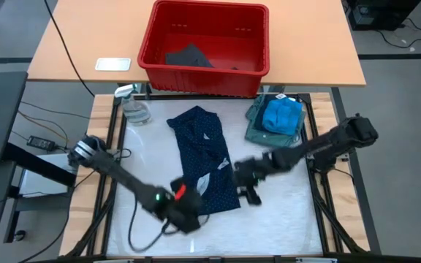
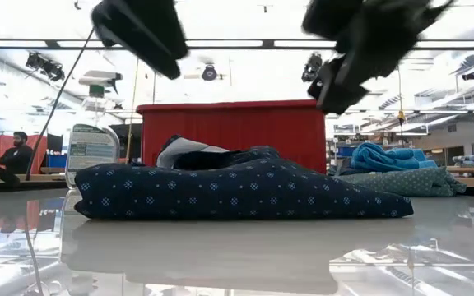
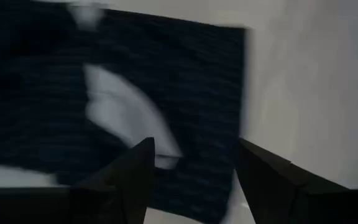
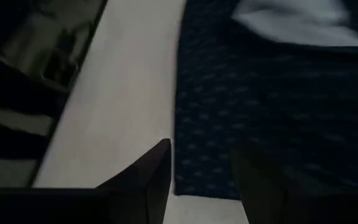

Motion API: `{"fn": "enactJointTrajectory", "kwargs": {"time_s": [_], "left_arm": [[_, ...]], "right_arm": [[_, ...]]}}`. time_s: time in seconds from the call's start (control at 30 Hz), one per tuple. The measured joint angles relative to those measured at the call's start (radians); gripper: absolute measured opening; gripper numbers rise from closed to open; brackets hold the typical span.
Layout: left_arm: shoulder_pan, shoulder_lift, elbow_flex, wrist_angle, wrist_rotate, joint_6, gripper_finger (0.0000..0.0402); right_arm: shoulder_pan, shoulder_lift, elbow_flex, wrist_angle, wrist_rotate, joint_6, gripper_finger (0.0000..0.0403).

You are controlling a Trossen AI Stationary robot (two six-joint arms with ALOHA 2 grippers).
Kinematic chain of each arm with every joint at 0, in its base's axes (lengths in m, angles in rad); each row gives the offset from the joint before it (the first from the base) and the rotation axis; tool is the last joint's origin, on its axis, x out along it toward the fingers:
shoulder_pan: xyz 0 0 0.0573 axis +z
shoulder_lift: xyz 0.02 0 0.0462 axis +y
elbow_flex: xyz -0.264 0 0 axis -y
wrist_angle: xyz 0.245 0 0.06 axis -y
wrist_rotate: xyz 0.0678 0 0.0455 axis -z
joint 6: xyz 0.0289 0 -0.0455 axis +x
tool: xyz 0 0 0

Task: Fold laundry
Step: Fold the dark blue polo shirt

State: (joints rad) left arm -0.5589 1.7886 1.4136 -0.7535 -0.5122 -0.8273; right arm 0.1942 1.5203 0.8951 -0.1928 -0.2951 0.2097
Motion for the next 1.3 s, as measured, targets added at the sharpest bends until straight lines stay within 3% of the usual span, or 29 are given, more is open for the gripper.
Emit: {"fn": "enactJointTrajectory", "kwargs": {"time_s": [0.13, 0.37, 0.47, 0.6, 0.7, 0.8, 0.87, 0.93, 1.0, 1.13, 1.3], "left_arm": [[-0.075, 0.099, 0.0, 0.083, -0.022, 0.047, 0.022], [-0.132, 0.238, -0.002, 0.19, -0.008, 0.055, 0.022], [-0.123, 0.269, -0.001, 0.178, -0.017, 0.05, 0.022], [-0.088, 0.301, 0.0, 0.179, -0.014, 0.028, 0.0219], [-0.071, 0.311, 0.002, 0.186, -0.013, -0.014, 0.0204], [-0.056, 0.31, 0.002, 0.218, 0.04, -0.049, 0.0153], [-0.051, 0.308, 0.015, 0.239, 0.135, -0.09, 0.0099], [-0.05, 0.305, 0.054, 0.237, 0.262, -0.116, 0.0038], [-0.061, 0.303, 0.106, 0.23, 0.349, -0.116, 0.0013], [-0.073, 0.262, 0.24, 0.15, 0.351, -0.106, 0.0007], [-0.029, 0.24, 0.431, -0.174, 0.255, -0.064, 0.0002]], "right_arm": [[0.169, 0.077, 0.0, 0.081, 0.23, -0.015, 0.0172], [0.286, 0.2, 0.019, 0.175, 0.441, -0.045, 0.0179], [0.288, 0.252, 0.02, 0.171, 0.478, 0.004, 0.0185], [0.271, 0.332, 0.022, 0.177, 0.43, 0.084, 0.0173], [0.266, 0.358, 0.026, 0.188, 0.398, 0.18, 0.0129], [0.268, 0.344, 0.025, 0.178, 0.342, 0.274, 0.0048], [0.275, 0.314, 0.021, 0.16, 0.264, 0.314, 0.0017], [0.279, 0.277, 0.016, 0.139, 0.138, 0.366, 0.002], [0.282, 0.226, 0.016, 0.142, 0.028, 0.424, 0.0021], [0.294, 0.115, 0.018, 0.141, -0.102, 0.5, 0.0008], [0.257, -0.035, 0.019, 0.107, -0.123, 0.526, 0.0009]]}}
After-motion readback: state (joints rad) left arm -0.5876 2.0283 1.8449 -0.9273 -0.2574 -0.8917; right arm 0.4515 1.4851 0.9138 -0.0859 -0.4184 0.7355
